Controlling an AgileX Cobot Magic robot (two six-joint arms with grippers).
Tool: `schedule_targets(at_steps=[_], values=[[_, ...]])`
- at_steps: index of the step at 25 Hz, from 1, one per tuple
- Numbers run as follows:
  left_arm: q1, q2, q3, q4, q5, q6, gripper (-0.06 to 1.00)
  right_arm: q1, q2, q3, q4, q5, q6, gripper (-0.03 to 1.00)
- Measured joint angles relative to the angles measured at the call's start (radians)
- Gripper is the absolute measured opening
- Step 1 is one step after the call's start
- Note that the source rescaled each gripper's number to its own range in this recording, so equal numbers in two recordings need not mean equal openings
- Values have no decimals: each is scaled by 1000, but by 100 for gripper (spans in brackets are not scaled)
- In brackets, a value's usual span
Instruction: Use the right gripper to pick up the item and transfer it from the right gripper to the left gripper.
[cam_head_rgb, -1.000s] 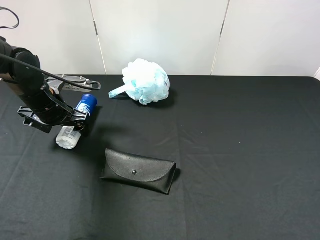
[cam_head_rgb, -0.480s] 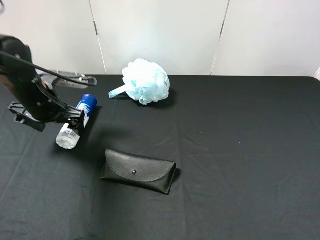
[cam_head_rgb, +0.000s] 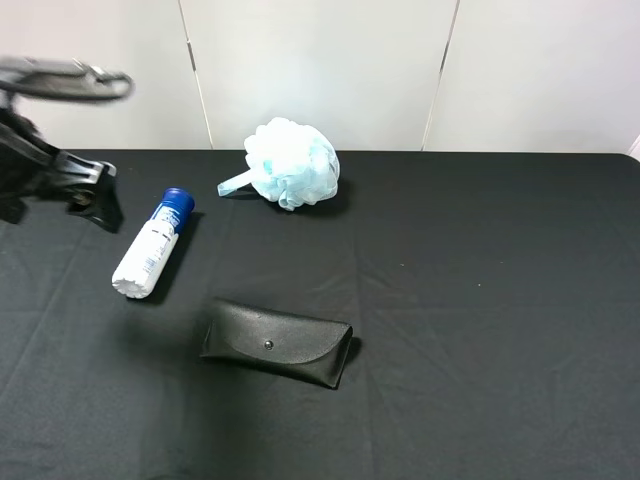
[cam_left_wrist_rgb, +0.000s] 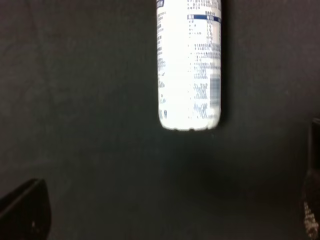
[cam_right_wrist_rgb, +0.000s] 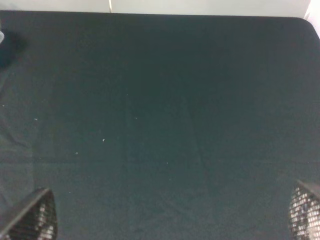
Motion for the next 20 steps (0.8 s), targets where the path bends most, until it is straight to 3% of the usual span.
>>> schedule_targets(at_steps=[14,20], values=[[0,-537,4,0,277,0,100,0,0,0,0,0,0,100],[0,-797,138,0,343,0,100,0,0,0,0,0,0,100]])
